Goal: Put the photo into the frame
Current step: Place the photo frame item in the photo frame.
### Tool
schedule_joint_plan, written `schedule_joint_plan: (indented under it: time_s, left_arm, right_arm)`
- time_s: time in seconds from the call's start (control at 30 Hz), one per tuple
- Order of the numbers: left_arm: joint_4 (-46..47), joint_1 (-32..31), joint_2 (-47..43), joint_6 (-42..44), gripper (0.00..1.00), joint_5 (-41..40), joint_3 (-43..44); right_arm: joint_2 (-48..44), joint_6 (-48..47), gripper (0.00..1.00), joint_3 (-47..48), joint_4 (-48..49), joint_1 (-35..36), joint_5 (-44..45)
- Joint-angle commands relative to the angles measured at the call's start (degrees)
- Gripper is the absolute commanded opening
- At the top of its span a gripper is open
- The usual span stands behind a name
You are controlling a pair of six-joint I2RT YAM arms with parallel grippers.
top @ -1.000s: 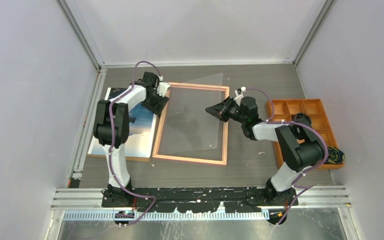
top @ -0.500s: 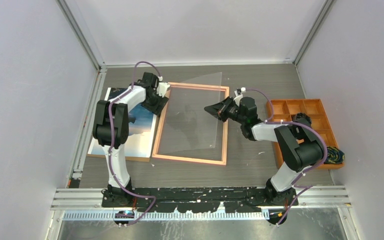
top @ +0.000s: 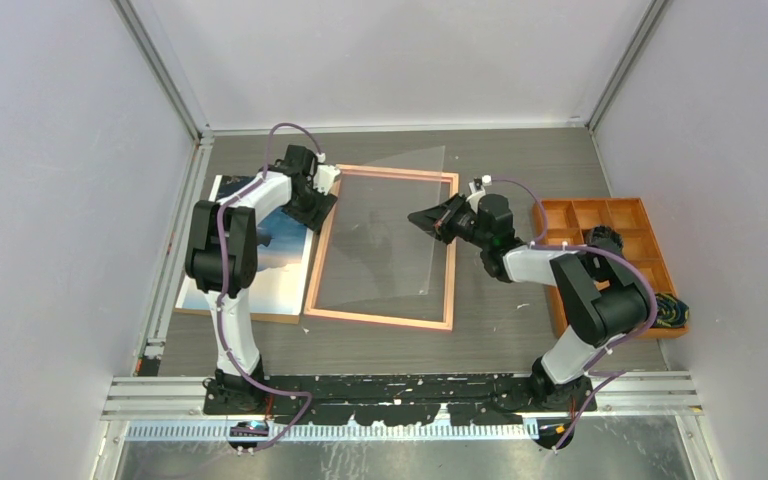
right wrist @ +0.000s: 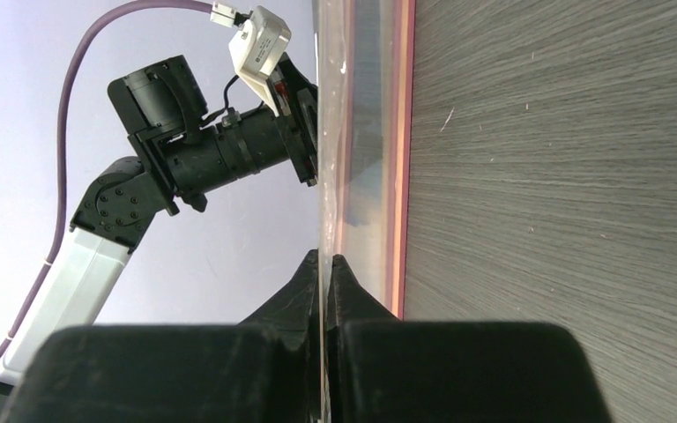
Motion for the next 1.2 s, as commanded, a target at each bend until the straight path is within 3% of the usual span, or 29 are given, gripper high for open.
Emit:
schedule_joint_plan:
  time_s: [0.0, 0.87, 0.93, 1.1, 1.17]
  left_arm:
    - [-0.2, -0.9, -2.3, -0.6, 0.60, 2.4, -1.0]
    - [-1.2, -1.7, -2.0, -0.4, 0.60, 2.5, 0.3]
    - [-1.0, -1.7, -2.3, -0.6, 0.60, 2.7, 0.2]
    - [-1.0, -1.7, -2.5, -0.5, 0.60, 2.6, 0.1]
    - [-0.8, -1.7, -2.6, -0.5, 0.60, 2.5, 0.0]
  right_arm:
    - [-3.1, -1.4, 0.01, -0.4, 1.8, 0.7, 4.1]
    - [1.2, -5.3, 0.02, 6.1, 0.1, 1.9, -2.0]
    - [0.5, -7.1, 0.08, 6.1, -3.2, 1.9, -1.0]
    - [-2.8, -14.0, 0.48, 6.4, -15.0, 1.9, 2.7]
    - [-3.7, -16.7, 0.57, 7.2, -19.4, 1.9, 4.2]
